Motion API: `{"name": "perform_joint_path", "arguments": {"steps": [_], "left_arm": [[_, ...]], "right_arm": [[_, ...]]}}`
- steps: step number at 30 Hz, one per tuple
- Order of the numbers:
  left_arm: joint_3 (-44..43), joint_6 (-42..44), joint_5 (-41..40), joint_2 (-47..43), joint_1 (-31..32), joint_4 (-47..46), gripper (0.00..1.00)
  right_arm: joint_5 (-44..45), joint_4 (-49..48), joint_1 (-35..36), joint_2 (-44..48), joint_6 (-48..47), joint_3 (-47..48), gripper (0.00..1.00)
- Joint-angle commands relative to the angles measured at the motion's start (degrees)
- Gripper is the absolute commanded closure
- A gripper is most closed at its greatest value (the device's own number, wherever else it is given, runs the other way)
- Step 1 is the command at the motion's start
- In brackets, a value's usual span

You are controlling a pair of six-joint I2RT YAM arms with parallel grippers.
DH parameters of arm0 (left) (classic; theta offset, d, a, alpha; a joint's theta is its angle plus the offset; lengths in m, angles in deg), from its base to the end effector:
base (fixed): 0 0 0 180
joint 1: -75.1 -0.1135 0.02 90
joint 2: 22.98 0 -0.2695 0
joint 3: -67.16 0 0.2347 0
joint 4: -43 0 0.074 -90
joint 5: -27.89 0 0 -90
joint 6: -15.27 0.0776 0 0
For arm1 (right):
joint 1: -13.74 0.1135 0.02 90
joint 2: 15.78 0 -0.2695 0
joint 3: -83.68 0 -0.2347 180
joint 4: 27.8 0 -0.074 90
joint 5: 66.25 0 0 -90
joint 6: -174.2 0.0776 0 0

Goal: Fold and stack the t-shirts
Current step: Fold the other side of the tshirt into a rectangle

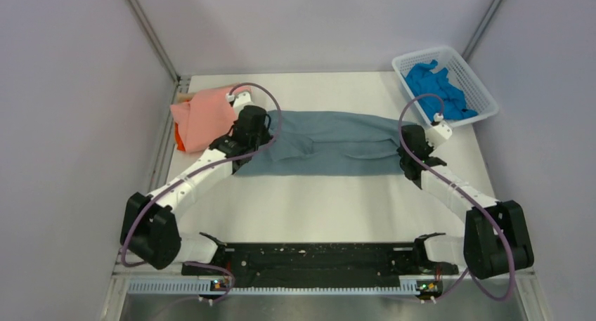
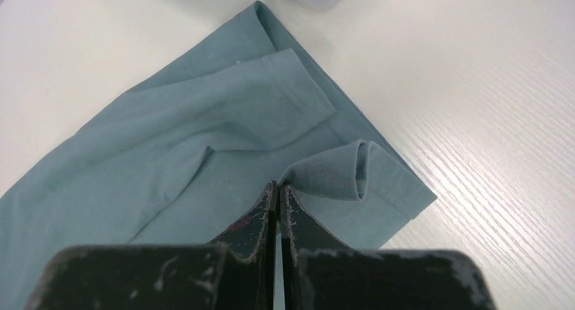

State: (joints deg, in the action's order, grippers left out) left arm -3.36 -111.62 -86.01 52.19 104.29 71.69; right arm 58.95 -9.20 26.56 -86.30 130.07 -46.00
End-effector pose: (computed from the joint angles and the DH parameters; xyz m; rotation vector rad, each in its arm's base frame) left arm 0.2825 -0.1218 0.2753 -0.3788 2.0723 -0.2439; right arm 0.2610 0.0135 0.2004 0.8971 1.9093 -0.0870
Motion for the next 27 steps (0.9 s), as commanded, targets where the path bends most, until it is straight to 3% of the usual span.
{"name": "perform_joint_path", "arguments": {"steps": [1, 5, 11, 13, 17, 19, 21, 22, 24, 27], "left_arm": [[-7.6, 0.7, -1.5, 5.4, -1.3, 4.6, 1.00], [-11.8, -0.1, -3.6, 11.2, -3.4, 8.8, 1.00], [-18.0, 0.6, 1.3, 20.2, -7.3, 10.1, 1.00], [-20.8, 1.0, 3.4, 23.8, -8.3, 10.2, 1.00], [-28.9, 1.0, 6.1, 32.3, -9.7, 13.0, 1.00], [-33.8, 1.0, 7.4, 36.5, -10.4, 17.0, 0.85], [-38.2, 0.9, 8.2, 39.2, -10.8, 20.9, 0.49], [-39.3, 0.7, 8.4, 39.3, -10.7, 22.4, 0.39], [-38.3, 0.7, 8.9, 37.3, -10.7, 22.4, 0.30], [-32.1, 0.4, 13.2, 31.8, -10.7, 18.8, 0.22]], "right_arm": [[2.0, -4.8, -0.9, -3.3, -3.0, 3.9, 1.00], [2.1, -6.8, -1.8, -6.3, -3.6, 5.2, 1.00], [1.8, -8.6, -2.6, -11.7, -3.8, 7.3, 1.00], [1.3, -9.2, -2.7, -13.4, -3.8, 8.2, 0.93], [0.7, -9.6, -2.8, -16.4, -4.7, 11.0, 0.89], [0.4, -8.6, -2.8, -16.7, -5.1, 12.3, 0.84], [0.1, -7.9, -2.7, -15.7, -5.5, 12.5, 0.72], [-0.3, -7.6, -2.7, -14.7, -5.8, 12.3, 0.62], [-1.5, -7.4, -2.8, -12.0, -6.6, 10.8, 0.45], [-4.3, -6.7, -2.7, -7.2, -8.0, 8.5, 0.37]]}}
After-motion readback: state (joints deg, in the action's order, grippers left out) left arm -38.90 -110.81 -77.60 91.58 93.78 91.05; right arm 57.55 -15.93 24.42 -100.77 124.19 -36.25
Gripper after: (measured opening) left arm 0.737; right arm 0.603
